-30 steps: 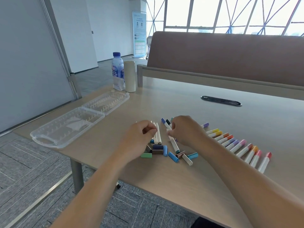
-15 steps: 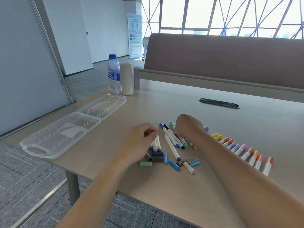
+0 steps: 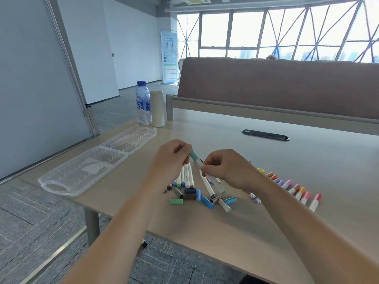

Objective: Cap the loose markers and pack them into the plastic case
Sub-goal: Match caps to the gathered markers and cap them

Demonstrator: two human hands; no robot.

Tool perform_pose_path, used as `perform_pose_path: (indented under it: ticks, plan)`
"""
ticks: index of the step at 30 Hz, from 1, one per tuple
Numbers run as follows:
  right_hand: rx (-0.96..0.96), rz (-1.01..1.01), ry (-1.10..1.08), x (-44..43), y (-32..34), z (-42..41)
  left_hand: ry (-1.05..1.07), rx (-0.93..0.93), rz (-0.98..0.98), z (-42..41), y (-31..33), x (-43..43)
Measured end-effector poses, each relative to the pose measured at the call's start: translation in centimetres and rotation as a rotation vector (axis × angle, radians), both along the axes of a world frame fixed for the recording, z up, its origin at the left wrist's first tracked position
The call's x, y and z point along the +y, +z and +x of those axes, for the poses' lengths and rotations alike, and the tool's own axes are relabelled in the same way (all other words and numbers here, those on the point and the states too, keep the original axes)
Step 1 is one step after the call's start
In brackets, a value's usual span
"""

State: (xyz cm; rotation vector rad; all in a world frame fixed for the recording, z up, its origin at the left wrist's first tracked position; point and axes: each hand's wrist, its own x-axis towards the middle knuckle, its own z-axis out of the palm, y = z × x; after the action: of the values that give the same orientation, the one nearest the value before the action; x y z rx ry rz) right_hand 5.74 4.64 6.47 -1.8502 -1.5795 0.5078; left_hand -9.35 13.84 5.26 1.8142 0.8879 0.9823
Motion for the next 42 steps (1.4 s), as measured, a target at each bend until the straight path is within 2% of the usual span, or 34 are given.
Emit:
perform_pose_path:
  ticks: [5, 9, 11, 23, 32, 38, 42]
  plan:
    - [0.068, -0.025, 0.026, -1.1, 0.0, -0.2, -0.033, 0.045, 0.034, -0.4, 0.9, -1.5]
    - [0.445, -0.02, 0.12, -1.5, 0.2, -0.9, -0.054, 0.047, 0.038, -0.6, 1.1, -2.0]
    - [0.48, -0.029, 0.121, -1.4, 0.1, -0.9, -0.056, 0.056, 0.037, -0.6, 1.1, -2.0]
    - [0.105, 0.072, -0.009, 0.1, -0.4, -1.2, -0.012, 0.069, 0.037, -0.1, 0.1, -1.3]
    - [-0.208, 0.165, -0.003, 1.5, -1.9, -1.7, -0.02, 0.005, -0.039, -0.6, -0.3, -1.1]
    - [-0.347, 0.066, 0.05, 1.7, -1.9, -1.7, -0.041, -0.023, -0.081, -1.0, -0.7, -0.6]
    - [-0.483, 0.121, 0.017, 1.3, -2.1, -2.0, -0.057, -0.09, -0.16, -0.8, -1.0, -0.7]
